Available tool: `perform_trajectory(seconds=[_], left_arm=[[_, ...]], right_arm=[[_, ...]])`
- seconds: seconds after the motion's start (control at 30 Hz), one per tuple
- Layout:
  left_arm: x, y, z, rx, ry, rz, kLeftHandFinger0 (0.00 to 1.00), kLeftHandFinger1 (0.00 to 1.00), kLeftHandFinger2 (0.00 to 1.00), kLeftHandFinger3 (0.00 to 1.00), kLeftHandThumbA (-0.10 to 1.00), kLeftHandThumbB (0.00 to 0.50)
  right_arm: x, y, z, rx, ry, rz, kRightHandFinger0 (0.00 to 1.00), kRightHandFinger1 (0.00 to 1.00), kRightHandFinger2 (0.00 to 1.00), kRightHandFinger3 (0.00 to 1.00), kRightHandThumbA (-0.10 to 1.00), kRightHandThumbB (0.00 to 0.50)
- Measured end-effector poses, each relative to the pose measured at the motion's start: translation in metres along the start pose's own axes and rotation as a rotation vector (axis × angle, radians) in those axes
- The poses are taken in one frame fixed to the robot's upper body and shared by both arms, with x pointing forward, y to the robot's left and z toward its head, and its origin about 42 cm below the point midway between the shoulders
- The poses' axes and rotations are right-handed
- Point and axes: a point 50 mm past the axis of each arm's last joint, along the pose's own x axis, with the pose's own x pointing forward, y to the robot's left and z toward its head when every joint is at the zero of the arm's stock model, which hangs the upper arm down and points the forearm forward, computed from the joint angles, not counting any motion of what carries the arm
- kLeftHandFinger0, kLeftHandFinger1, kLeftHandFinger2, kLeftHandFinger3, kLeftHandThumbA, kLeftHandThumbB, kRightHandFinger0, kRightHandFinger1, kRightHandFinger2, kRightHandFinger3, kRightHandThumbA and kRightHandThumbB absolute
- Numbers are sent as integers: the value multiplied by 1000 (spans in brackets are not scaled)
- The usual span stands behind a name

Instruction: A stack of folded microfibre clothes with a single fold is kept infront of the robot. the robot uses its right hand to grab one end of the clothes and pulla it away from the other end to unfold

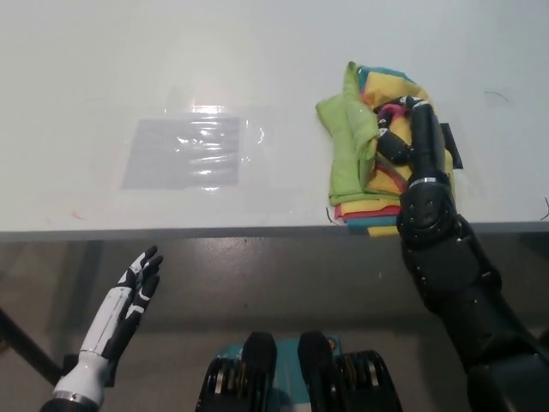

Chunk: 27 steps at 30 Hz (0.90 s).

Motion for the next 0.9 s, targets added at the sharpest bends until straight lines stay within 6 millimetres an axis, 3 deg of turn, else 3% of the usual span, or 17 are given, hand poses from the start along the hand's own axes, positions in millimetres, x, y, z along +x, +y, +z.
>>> perform_trajectory(seconds=[0.03,0.13,0.17,0.27,0.37,0.4,0.43,0.47,0.53,0.57,0.6,0.63,0.67,0.7,0.73,0.77,0.9], left_arm=[[0,0,0,0,0,0,1000,1000,1000,1000,952,345],[0,1,0,1,0,2,1000,1000,1000,1000,937,355],[0,1,0,0,0,3,1000,1000,1000,1000,942,351],[0,1,-1,0,3,3,1000,1000,1000,1000,935,349],[0,1,-1,-1,6,3,1000,1000,1000,1000,936,336],[-1,1,-2,-1,8,3,1000,1000,1000,1000,939,330],[-1,0,-3,-1,11,2,1000,1000,1000,1000,939,329],[-1,0,-3,-2,13,2,1000,1000,1000,1000,933,322],[-1,0,-5,-2,18,2,1000,1000,1000,1000,932,321],[-2,0,-6,-2,21,2,1000,1000,1000,1000,941,327],[-2,0,-6,-2,23,2,1000,1000,1000,1000,942,331],[-2,0,-6,-2,23,2,1000,1000,1000,1000,942,331],[-2,0,-6,-2,23,2,1000,1000,1000,1000,943,341],[-2,1,-6,-1,24,4,1000,1000,1000,1000,946,333],[-2,1,-6,-1,24,6,1000,1000,1000,1000,947,332],[-3,2,-7,-1,25,8,1000,1000,1000,1000,944,323],[-5,6,-8,2,30,19,1000,1000,1000,1000,919,311]], right_arm=[[0,-3,-2,34,5,-16,19,369,654,317,310,21],[2,-18,-7,171,11,-87,8,309,639,552,350,5],[3,-23,-9,208,19,-109,0,298,663,619,278,0],[4,-38,-17,322,51,-175,18,289,627,588,271,0],[5,-52,-28,420,94,-233,0,203,591,662,326,40],[5,-57,-32,450,106,-250,0,177,566,860,296,0],[6,-64,-36,494,123,-276,0,161,560,906,302,0],[7,-68,-39,515,132,-290,14,202,607,912,379,0],[8,-80,-47,576,158,-332,0,172,560,706,508,0],[8,-89,-53,616,175,-358,69,269,708,800,551,20],[8,-95,-58,647,189,-379,255,514,949,982,626,80],[8,-102,-63,677,202,-400,336,574,916,979,667,64],[7,-107,-67,700,209,-412,527,766,1000,1000,745,42],[6,-114,-73,727,216,-425,724,853,1000,1000,833,71],[5,-121,-79,743,217,-426,776,857,1000,1000,857,83],[3,-125,-84,746,217,-424,922,968,1000,1000,901,127],[-3,-145,-97,745,179,-401,1000,1000,1000,1000,1000,131]])
